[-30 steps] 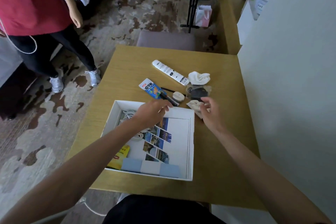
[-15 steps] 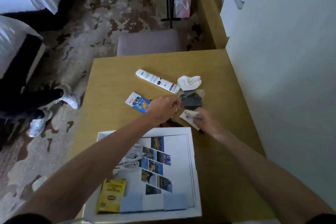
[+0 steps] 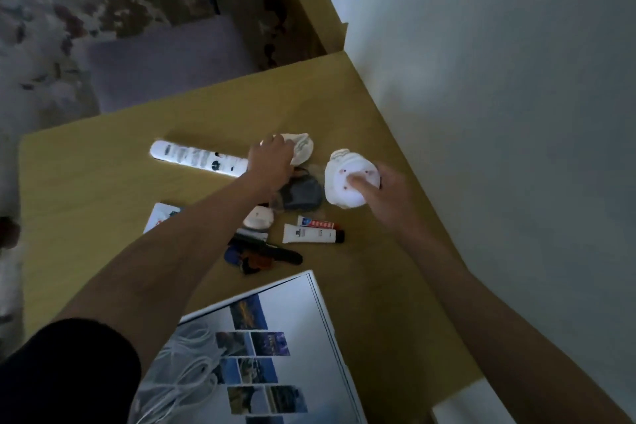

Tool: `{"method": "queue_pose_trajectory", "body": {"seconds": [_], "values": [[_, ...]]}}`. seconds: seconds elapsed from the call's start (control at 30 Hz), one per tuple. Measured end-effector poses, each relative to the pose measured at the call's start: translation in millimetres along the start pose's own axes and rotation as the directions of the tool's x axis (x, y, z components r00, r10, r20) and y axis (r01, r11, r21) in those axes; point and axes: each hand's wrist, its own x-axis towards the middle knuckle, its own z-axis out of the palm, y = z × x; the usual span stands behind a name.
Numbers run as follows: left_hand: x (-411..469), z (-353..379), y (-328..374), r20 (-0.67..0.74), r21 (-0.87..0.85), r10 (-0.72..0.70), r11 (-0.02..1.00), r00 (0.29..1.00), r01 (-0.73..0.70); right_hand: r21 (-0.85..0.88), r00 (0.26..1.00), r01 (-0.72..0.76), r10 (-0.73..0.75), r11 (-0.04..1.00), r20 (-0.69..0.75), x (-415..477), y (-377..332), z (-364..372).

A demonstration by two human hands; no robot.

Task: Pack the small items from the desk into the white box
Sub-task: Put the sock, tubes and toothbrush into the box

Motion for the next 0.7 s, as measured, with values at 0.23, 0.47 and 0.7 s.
{"method": "queue_pose_trajectory", "body": {"seconds": [0.23,0.47,0.7], "values": [[-16.4,-8.0,-2.3,-0.160,-0.100,-0.016,0.995,0.987,0.000,0.086,0.999,0.016,-0.012,0.996,-0.042,-11.4,5.6,-18.9],[-101.5,-56.1,1.7,-0.138,-0.860,-0.395,0.502,0.908,0.088,0.201,0.996,0.086,-0.090,0.976,0.010,-35.6,-30.6,-14.6],[-235.0,-59.0,-14.4,-0.105,-0.993,-0.475,0.092,0.874,-0.069,0.089,0.941,0.243,-0.257,0.966,0.219,-87.6,-74.6,27.9]]}}
